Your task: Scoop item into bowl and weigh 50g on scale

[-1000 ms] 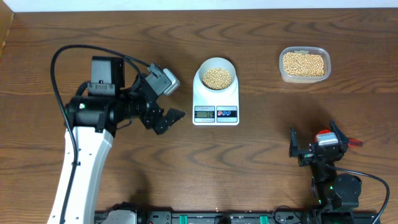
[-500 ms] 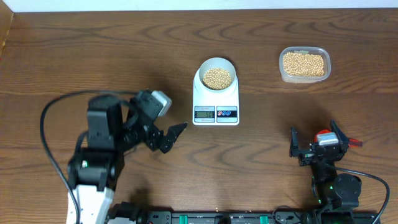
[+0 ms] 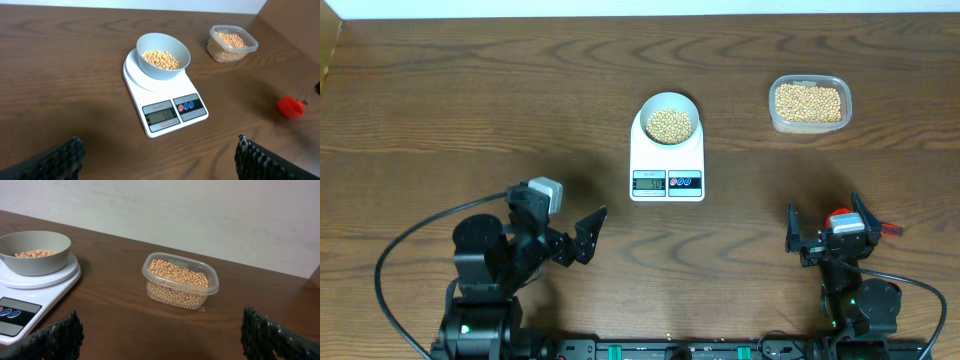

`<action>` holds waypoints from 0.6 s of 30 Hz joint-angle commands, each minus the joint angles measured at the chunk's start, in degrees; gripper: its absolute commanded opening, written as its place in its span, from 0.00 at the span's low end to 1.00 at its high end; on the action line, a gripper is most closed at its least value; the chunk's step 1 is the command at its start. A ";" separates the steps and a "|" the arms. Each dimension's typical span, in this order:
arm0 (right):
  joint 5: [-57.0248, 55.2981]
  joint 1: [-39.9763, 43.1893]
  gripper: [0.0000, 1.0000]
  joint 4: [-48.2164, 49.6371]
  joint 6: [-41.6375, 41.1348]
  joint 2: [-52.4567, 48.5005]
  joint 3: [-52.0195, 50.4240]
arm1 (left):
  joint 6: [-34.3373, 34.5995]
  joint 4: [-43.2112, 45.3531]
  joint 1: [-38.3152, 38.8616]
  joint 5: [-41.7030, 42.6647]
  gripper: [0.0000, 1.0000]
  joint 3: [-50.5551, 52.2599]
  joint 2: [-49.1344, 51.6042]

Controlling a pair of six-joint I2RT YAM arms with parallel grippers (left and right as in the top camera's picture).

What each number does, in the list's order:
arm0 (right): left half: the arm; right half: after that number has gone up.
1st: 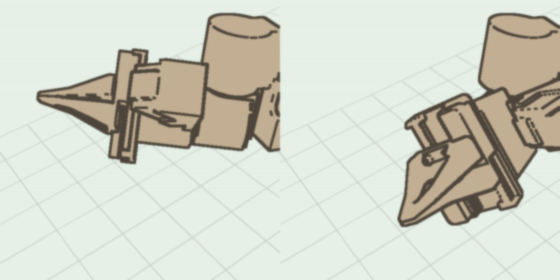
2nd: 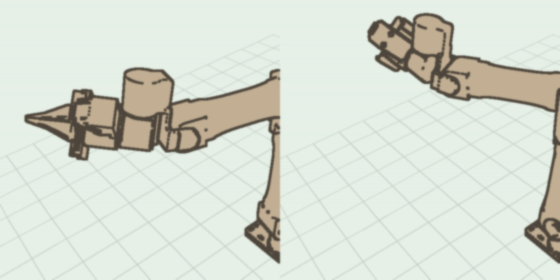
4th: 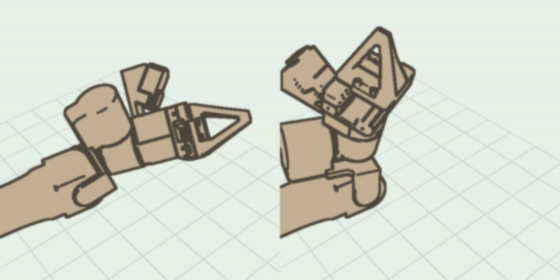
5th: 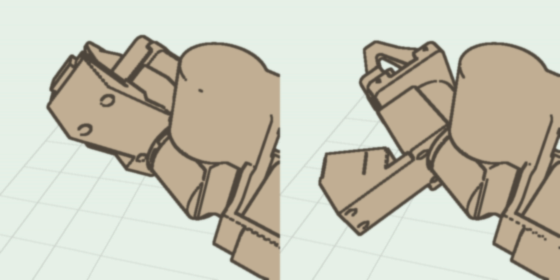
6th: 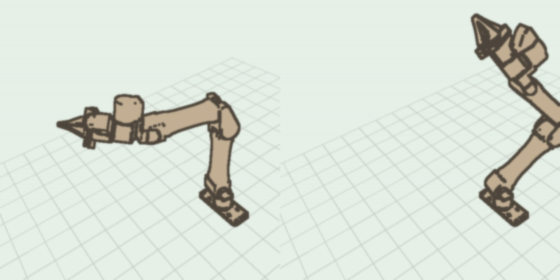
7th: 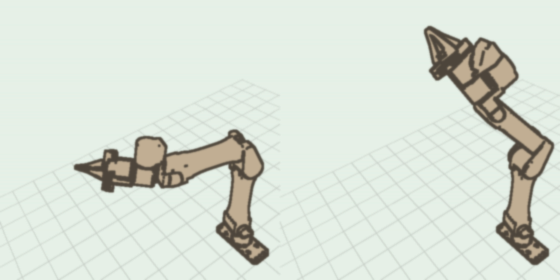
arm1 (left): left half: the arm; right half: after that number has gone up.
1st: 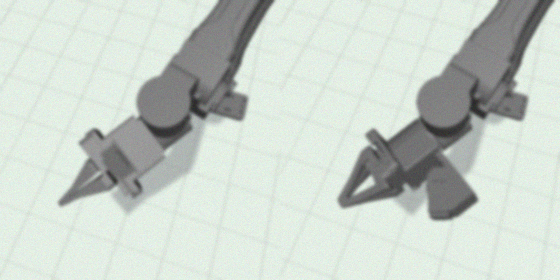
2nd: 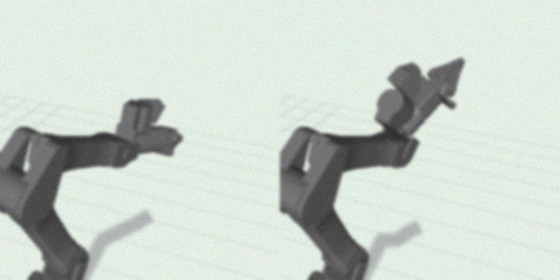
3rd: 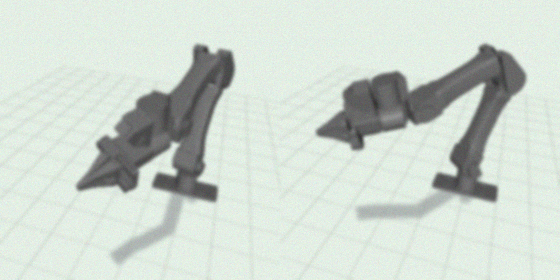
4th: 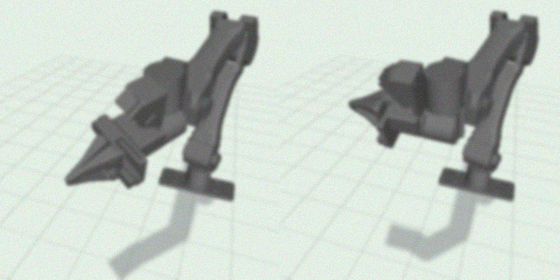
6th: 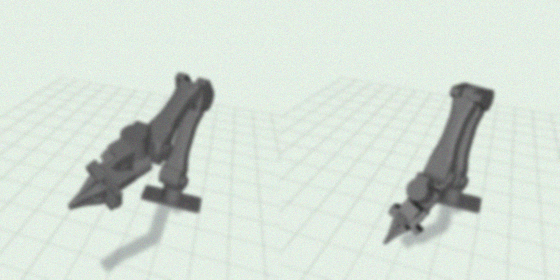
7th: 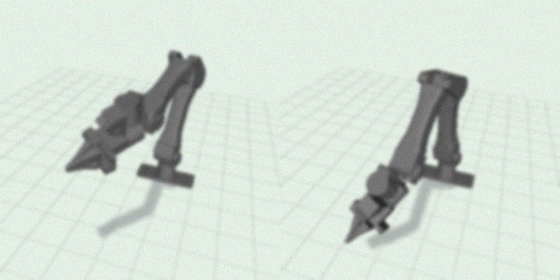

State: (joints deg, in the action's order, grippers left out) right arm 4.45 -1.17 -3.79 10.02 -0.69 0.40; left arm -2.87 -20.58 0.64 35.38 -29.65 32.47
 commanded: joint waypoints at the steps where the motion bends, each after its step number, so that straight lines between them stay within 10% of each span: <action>1: -0.22 0.33 0.99 -0.28 0.76 0.39 -0.09 | 4.63 1.86 -1.33 -0.52 0.98 4.46 -4.90; 18: -0.22 0.33 0.99 -0.28 0.79 0.39 -0.09 | 11.15 11.13 -7.28 -12.66 0.98 17.31 -21.00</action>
State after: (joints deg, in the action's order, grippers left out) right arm 4.45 -1.17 -3.81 10.17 -0.69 0.40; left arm 6.66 -9.93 -5.91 29.12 -13.10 13.63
